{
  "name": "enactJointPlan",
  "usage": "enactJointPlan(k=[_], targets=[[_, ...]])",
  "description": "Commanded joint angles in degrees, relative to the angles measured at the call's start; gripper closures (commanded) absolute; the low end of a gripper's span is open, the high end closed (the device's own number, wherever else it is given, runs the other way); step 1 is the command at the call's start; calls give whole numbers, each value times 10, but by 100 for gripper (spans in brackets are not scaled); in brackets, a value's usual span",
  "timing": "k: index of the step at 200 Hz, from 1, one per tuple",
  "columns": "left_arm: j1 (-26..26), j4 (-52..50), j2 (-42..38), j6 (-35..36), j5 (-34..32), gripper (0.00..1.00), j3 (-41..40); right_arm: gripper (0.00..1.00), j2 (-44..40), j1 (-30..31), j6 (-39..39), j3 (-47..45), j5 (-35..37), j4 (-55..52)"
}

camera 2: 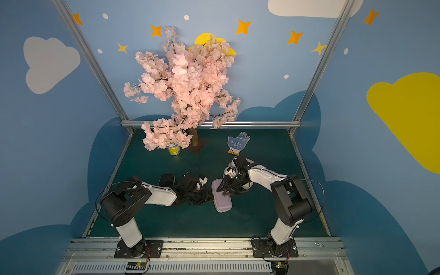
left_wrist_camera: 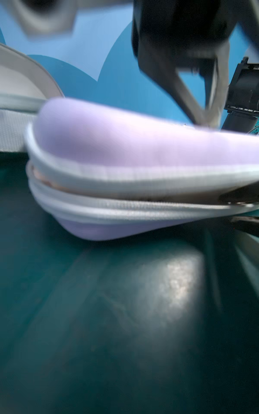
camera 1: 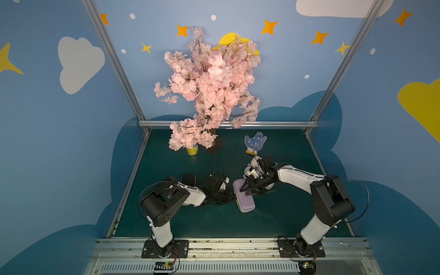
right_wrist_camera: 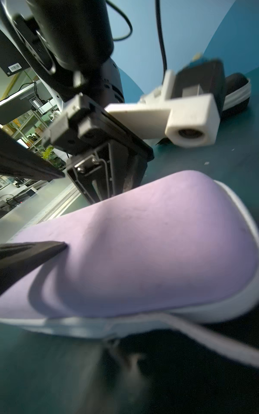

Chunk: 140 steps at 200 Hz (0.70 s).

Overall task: Put umbrellas into zippered umbrella sleeves
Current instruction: Close the umbrella sleeve at the center of the board.

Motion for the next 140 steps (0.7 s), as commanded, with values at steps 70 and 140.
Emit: enactJointPlan(k=[70, 140], targets=[[56, 4, -89, -4, 46, 75, -68, 66, 44, 21, -2, -3, 98, -35], [26, 77, -19, -62, 42, 49, -38, 68, -31, -11, -10, 21, -11, -26]])
